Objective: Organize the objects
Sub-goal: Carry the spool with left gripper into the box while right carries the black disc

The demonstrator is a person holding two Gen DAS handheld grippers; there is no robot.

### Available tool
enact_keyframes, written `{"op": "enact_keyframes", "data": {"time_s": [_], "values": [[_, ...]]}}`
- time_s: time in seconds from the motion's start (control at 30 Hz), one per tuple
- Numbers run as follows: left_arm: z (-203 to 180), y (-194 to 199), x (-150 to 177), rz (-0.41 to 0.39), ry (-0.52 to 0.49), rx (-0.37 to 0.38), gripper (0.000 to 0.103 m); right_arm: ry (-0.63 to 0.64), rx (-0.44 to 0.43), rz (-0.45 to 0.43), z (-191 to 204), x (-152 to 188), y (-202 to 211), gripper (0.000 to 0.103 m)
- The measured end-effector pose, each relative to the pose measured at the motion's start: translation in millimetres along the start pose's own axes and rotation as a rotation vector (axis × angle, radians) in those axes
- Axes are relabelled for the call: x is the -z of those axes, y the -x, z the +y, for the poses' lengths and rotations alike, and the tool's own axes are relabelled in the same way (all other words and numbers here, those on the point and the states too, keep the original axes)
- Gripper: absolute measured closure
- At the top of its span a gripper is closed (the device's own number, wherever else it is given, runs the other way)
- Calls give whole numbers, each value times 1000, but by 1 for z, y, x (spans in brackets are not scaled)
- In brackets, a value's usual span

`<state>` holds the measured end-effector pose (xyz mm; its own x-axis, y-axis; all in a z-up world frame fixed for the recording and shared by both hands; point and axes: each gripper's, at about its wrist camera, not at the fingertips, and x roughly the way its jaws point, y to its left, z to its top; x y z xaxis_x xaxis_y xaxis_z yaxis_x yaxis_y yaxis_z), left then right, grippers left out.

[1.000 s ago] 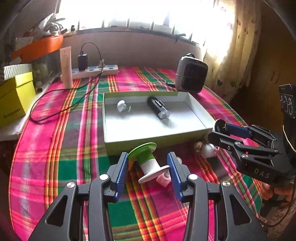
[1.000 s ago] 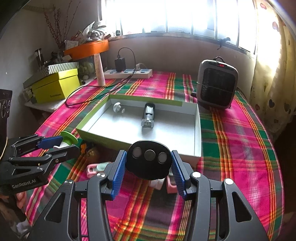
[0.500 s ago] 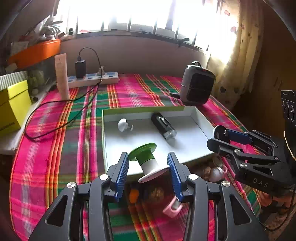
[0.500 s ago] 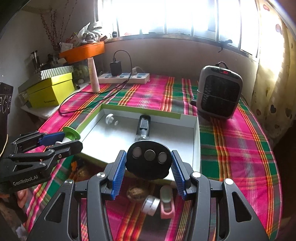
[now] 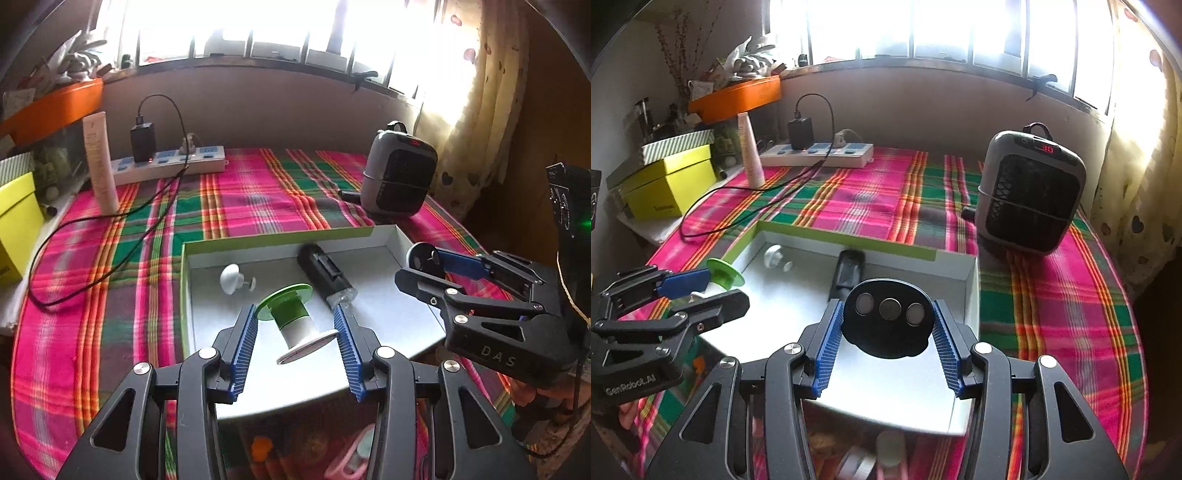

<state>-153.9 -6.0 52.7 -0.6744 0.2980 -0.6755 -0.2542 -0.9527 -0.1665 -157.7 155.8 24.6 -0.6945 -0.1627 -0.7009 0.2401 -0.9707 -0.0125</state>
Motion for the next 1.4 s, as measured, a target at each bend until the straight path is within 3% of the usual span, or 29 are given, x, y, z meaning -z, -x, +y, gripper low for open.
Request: {"op": "enact_keyframes", "data": {"time_s": [0.73,1.4], "values": [[5,-61,-21,89,-15,-11,62,-23,-10,90,-16,-20,-59,54],[8,-80,-19,131,-7,-12,62,-10,5,126,-14,-19,-73,54]]}}
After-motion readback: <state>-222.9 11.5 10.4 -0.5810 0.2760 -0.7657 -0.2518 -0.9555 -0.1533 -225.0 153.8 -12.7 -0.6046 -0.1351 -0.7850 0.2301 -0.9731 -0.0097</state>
